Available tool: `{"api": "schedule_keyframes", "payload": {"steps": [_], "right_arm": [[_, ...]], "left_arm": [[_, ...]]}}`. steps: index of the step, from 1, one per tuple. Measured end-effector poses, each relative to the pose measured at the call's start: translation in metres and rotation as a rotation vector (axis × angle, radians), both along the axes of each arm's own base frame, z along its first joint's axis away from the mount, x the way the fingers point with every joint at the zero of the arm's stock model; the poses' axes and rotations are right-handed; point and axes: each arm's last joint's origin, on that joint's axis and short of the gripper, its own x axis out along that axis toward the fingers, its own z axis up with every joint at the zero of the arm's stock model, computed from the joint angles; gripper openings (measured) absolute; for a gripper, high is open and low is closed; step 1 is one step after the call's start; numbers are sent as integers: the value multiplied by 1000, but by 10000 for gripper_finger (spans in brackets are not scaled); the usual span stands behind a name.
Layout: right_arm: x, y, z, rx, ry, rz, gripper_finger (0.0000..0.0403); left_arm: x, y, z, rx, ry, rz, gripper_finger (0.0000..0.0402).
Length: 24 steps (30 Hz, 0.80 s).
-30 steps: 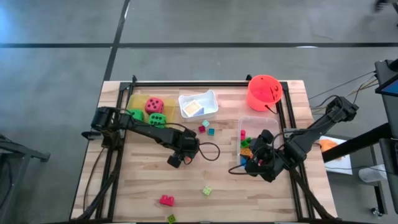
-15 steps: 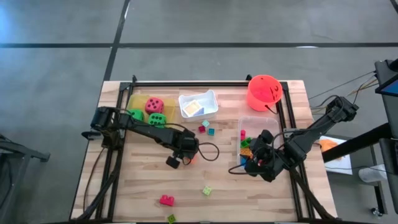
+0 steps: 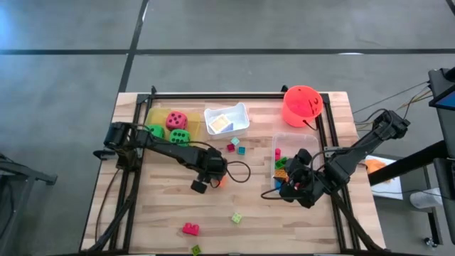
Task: Pick & Place Toys
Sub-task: Put the orange game piece into the transparent bin
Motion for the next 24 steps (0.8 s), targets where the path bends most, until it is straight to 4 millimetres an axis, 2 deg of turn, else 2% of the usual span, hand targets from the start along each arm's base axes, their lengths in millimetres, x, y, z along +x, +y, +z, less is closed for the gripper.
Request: {"api": "schedule_keyframes", "payload": {"steps": [10,18,24], "right_arm": [[0,0,0,0,1,1,317],[0,0,0,-3,2,5,317],[0,0,0,-3,2,6,317]], "left_arm": [[-2,0,2,-3,5,33,215],[13,-4,24,-28,-74,106,304],[19,-13,30,-47,-128,105,346]]}}
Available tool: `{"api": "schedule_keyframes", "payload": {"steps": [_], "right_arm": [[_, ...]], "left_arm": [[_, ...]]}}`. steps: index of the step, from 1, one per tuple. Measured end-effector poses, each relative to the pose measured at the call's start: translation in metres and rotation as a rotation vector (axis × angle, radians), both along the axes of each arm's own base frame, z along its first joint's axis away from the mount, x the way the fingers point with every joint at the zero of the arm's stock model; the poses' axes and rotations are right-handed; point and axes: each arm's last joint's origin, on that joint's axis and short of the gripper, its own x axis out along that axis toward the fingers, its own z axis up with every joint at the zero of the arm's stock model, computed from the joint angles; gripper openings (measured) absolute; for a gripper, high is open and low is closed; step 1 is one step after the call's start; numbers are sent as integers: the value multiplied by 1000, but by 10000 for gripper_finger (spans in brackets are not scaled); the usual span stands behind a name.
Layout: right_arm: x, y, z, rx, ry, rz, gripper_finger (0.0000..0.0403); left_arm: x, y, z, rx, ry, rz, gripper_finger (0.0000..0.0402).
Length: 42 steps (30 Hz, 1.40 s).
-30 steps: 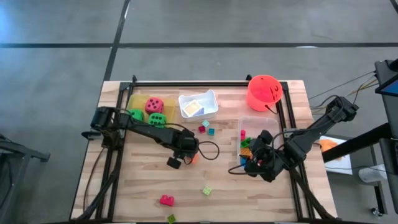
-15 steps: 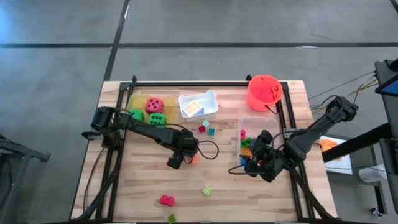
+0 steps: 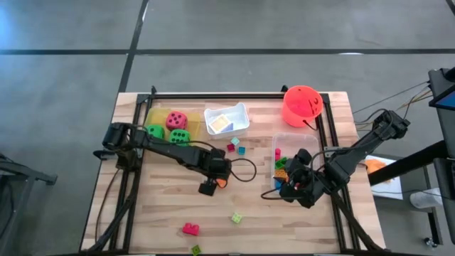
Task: Pick & Place Toys
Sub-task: Put the orange game piece into the transparent bin
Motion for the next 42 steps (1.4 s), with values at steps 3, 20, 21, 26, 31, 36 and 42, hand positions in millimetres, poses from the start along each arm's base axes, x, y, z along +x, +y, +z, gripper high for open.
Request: {"api": "schedule_keyframes", "payload": {"steps": [3,20,21,26,31,36,42], "right_arm": [[0,0,0,-1,1,0,317],[1,1,0,6,-8,6,317],[1,1,0,6,-7,7,317],[1,1,-1,9,-4,11,317],[1,1,-1,8,-1,12,317],[1,1,-1,10,-2,12,317],[1,1,-1,8,-1,12,317]], "left_arm": [[2,-5,1,-33,-29,2,357],[9,-10,-11,-51,-46,31,363],[10,-10,-14,-48,-34,31,363],[11,-11,-26,-38,-5,31,363],[12,-10,-37,-2,26,25,363],[13,-10,-41,25,31,26,362],[13,-9,-41,31,30,25,332]]}}
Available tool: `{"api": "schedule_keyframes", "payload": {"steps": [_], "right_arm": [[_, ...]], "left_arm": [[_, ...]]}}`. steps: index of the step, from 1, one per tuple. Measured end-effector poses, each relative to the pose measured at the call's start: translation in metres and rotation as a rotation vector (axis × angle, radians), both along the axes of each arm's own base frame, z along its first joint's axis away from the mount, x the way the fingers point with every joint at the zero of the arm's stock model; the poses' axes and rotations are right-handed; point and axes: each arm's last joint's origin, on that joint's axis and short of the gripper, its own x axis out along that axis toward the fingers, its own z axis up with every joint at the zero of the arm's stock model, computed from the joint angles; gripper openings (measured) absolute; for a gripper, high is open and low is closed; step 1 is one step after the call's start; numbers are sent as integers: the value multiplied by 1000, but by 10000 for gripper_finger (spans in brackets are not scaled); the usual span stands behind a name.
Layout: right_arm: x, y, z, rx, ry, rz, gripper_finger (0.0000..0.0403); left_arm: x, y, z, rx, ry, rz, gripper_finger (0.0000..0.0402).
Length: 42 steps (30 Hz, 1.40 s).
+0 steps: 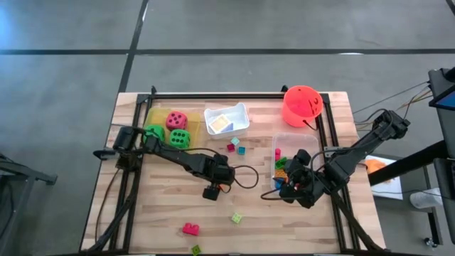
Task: Pick & Place Toys
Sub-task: Put the orange game piece into the transparent bin
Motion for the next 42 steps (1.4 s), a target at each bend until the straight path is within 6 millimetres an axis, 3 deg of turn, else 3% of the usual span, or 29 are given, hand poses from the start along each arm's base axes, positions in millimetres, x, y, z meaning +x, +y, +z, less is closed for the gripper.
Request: {"api": "schedule_keyframes", "payload": {"steps": [6,16,24,33,37,42], "right_arm": [[0,0,0,-4,2,4,317],[1,1,0,1,-10,4,317],[5,4,3,28,-67,6,317],[12,8,8,-90,-84,156,317],[19,13,13,-226,-90,312,317],[35,23,24,-519,-134,562,317]], "left_arm": [[0,0,0,0,3,-3,249],[-5,0,9,-41,28,6,245],[-9,1,55,-70,-87,27,245],[-25,4,129,-162,-376,76,245],[-29,9,157,-361,-507,201,245],[-24,11,175,-712,-549,157,245]]}}
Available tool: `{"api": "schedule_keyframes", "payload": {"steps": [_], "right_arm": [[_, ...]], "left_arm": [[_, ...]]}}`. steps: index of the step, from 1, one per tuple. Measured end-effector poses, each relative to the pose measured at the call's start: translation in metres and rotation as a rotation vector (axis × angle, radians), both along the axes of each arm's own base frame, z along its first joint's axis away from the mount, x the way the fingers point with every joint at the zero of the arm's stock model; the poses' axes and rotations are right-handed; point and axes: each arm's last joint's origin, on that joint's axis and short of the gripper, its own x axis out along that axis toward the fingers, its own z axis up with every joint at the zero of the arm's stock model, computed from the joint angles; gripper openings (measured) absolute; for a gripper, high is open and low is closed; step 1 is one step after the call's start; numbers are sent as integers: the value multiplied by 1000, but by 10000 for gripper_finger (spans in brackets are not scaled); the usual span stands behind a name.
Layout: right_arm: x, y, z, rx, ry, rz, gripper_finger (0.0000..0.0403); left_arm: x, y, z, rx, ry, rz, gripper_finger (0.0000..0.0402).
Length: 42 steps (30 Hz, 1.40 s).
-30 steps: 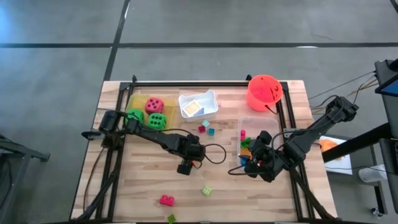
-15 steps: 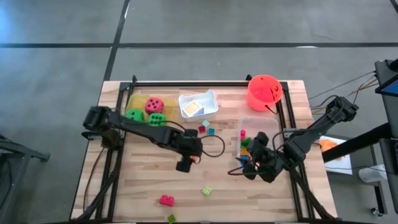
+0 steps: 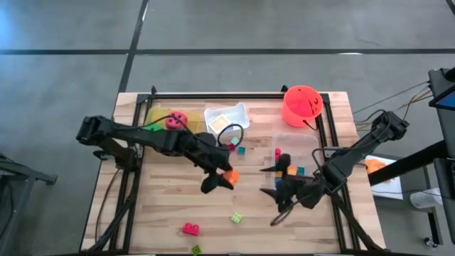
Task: Pick & Place Toys
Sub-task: Put the orange game piece into the transparent bin
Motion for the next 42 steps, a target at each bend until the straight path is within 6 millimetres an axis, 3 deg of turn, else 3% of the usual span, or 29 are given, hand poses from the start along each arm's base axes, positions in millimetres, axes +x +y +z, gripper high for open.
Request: {"api": "schedule_keyframes", "payload": {"steps": [4,11,22,36,42], "right_arm": [[14,11,10,-202,-106,133,317],[28,15,16,-342,-191,192,317],[61,1,40,-231,-221,298,317],[103,4,39,-205,29,343,315],[108,5,42,-205,44,351,256]], "left_arm": [[4,-4,5,-70,-59,-59,245],[6,-5,10,-97,-103,-71,245],[6,-6,13,-78,-130,-116,245],[6,-8,15,-91,-159,-187,245],[5,-8,14,-85,-156,-196,245]]}}
